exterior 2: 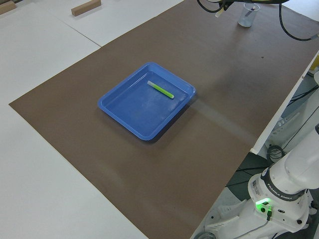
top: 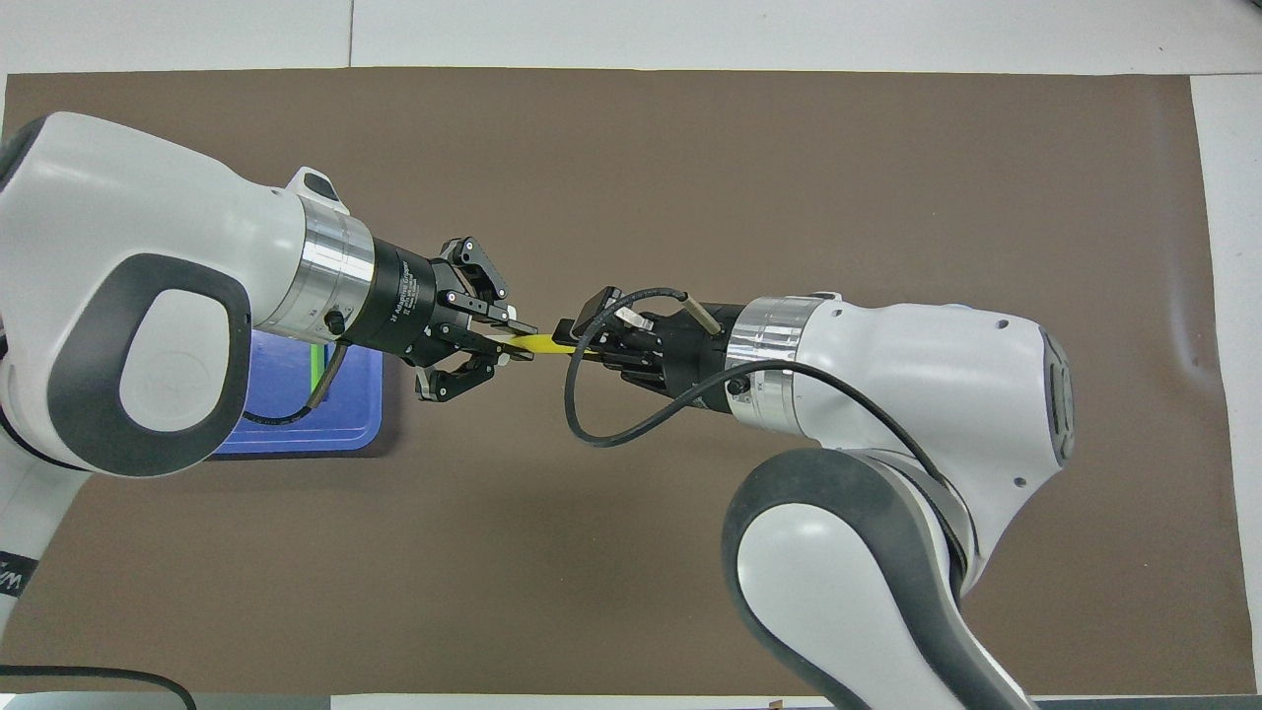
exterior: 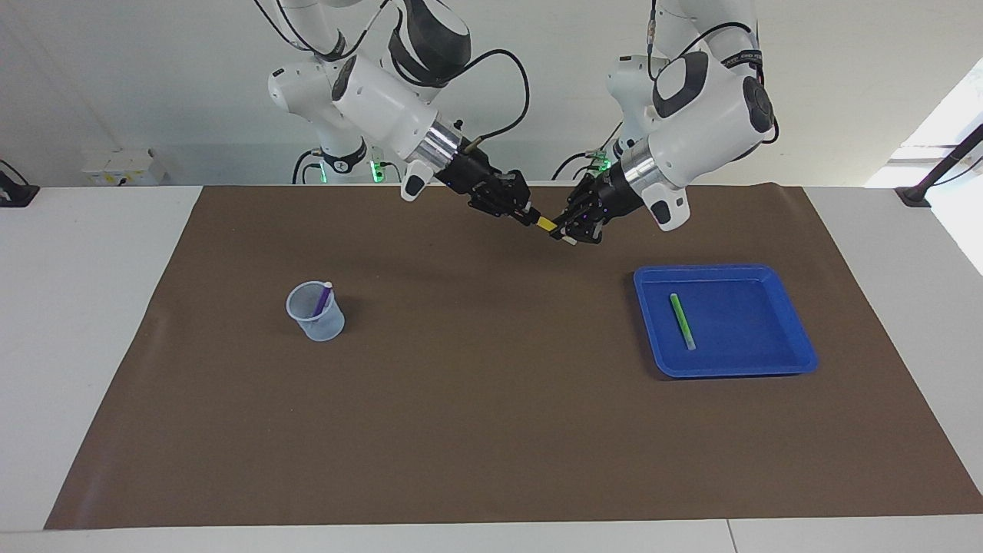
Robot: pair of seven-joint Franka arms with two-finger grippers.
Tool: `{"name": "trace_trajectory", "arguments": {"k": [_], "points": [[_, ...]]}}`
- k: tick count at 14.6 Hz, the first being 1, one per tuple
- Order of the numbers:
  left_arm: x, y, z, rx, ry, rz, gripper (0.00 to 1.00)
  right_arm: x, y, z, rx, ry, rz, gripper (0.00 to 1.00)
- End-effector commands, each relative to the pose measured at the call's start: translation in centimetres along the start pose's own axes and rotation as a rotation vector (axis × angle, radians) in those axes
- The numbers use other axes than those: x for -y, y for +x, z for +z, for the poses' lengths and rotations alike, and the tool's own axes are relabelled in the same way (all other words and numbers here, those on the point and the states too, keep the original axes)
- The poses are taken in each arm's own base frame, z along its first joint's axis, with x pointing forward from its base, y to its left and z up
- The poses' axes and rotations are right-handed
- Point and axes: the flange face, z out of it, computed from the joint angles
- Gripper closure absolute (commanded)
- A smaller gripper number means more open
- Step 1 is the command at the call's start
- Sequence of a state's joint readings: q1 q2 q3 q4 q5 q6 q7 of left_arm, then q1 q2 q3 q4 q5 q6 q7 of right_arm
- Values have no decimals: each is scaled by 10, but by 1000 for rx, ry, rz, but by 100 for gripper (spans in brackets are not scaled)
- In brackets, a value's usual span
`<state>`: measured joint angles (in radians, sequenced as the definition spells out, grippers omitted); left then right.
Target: Transfer and insert pens with both arms
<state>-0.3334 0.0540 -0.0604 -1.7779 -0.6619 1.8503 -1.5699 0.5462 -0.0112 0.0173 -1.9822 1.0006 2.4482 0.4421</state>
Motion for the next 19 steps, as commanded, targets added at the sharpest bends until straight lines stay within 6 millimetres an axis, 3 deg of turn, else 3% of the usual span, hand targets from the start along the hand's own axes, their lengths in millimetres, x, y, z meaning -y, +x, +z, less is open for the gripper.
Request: {"name": "trace_trajectory", "arguments": {"k": [1, 3, 4, 7, 9, 12, 15, 17, 19], "points": [[7, -4, -7, 18, -38, 7, 0, -4, -7, -4, 18, -13, -28, 100], [7, 0, -14, 13, -49, 19, 0, -6, -5, -5, 26, -36, -42, 100], [5, 2, -16, 11, -53, 39, 0, -10, 9, -16, 20, -93, -81, 100], [0, 32, -34, -24, -66, 119, 0, -11, 49, -76, 85, -335, -254, 100], [0, 56, -44, -96, -50, 239, 0, -30, 76, -114, 113, -472, -378, 100], [3, 107, -64, -192, 0, 466, 0, -55, 115, -165, 158, -700, -641, 100], [8, 169, -66, -289, 102, 811, 0, -101, 157, -212, 212, -798, -794, 100], [9, 205, -61, -352, 171, 1035, 0, -132, 172, -228, 252, -806, -807, 100], [7, 229, -48, -400, 220, 1173, 0, -147, 178, -229, 257, -805, -794, 100]]}}
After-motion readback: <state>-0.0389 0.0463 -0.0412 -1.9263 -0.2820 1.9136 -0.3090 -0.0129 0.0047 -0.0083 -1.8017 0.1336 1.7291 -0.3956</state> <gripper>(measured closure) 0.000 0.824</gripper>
